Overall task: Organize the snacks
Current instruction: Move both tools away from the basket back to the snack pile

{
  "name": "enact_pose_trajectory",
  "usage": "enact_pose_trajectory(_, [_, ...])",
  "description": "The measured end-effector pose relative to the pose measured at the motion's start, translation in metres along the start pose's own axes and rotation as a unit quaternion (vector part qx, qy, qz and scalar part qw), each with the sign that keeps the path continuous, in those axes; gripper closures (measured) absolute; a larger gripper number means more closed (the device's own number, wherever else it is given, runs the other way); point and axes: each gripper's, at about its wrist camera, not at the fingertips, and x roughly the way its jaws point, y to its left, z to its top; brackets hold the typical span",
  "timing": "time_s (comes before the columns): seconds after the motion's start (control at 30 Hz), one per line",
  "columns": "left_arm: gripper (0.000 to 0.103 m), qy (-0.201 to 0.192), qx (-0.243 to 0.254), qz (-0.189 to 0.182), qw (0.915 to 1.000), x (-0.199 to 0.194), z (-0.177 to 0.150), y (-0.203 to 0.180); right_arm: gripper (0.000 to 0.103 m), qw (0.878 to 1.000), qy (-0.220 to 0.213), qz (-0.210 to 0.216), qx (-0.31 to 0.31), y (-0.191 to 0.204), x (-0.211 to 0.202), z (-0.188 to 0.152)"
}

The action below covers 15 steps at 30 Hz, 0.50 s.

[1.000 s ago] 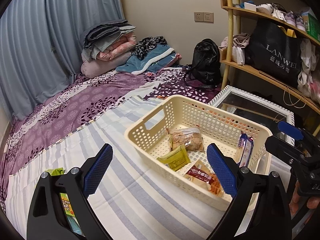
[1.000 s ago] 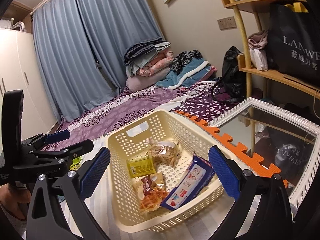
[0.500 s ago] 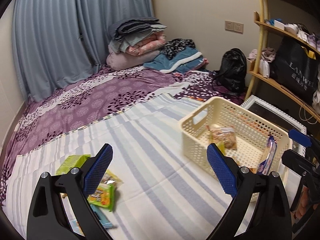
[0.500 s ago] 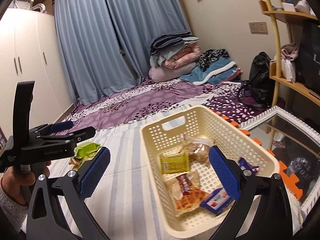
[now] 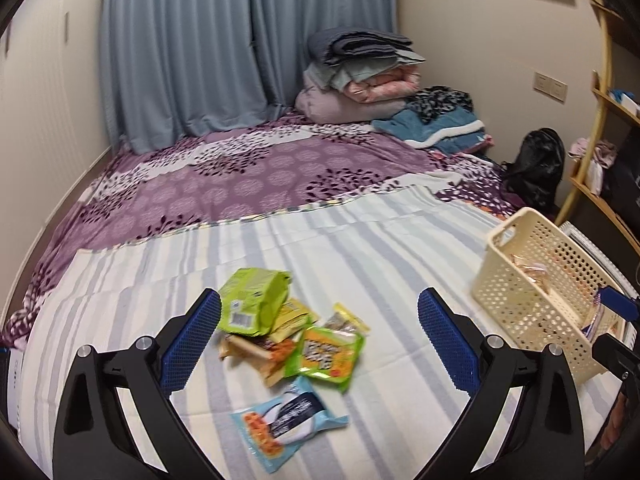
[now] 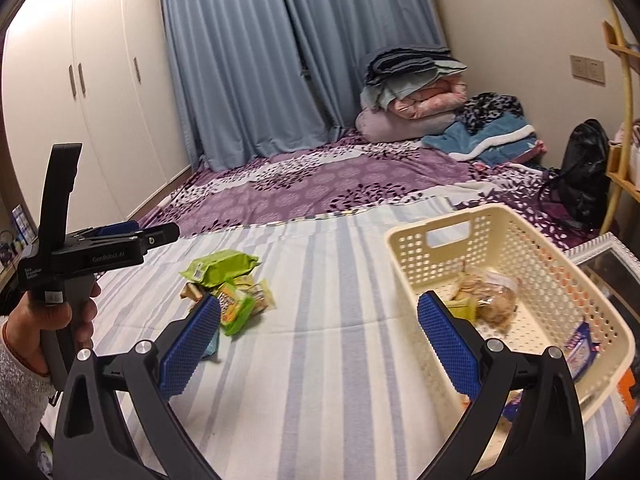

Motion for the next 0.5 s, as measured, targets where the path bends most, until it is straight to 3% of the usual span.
enact_pose_trajectory(0.23, [0.003, 0.033, -0.016, 0.013, 0.9992, 0.013, -0.03, 0.035, 0.005, 0.999, 0.029, 0.017, -0.016, 0.021, 0.019, -0.006])
enact_pose_trajectory(0.5, [0.003, 0.083, -0.003, -0.025, 0.9962, 0.035, -0.083, 0.043, 0.005, 0.997, 0.063, 0.026, -0.026, 0.039, 0.041, -0.019])
